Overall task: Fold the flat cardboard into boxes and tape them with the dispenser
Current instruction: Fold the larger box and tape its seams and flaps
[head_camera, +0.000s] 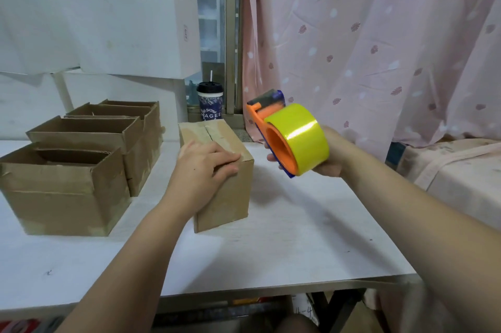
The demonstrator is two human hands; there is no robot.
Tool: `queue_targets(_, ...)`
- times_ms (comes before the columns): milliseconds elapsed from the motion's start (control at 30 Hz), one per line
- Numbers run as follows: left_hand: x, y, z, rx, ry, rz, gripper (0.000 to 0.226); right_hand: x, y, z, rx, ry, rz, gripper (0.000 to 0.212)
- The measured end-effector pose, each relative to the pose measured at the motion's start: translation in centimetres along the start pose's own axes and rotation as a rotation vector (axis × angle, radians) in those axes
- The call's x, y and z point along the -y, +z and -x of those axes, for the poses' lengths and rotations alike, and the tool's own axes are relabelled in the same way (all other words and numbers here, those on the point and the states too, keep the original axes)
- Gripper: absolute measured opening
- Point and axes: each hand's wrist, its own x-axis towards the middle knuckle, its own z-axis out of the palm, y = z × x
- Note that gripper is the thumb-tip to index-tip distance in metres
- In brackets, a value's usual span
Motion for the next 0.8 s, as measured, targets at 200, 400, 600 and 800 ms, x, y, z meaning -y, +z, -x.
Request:
queue_targets(200, 0.9, -1.3, 0.3, 0.02, -0.02, -0.083, 0.02, 1.8, 2.7, -1.8, -0.148, -0.133, 0.207, 0.019)
queue_targets(400, 0.2, -2.0, 0.3, -0.044, -0.18, 0.178, 0.029, 2.3, 4.6, -3.5, -0.352, -0.362, 0.346, 0.029)
queue_targets(600, -3.8, -4.6, -2.0, -0.434, -0.372, 0.704, 0.014, 1.0, 6.5, -3.6, -0.603, -0.675, 0.696, 0.049)
queue_targets(800, -5.1, -4.2, -4.3, -0.284, -0.637, 0.887, 0.022, -0.8, 8.4, -2.5, -0.673, -0.93, 1.075, 0.058)
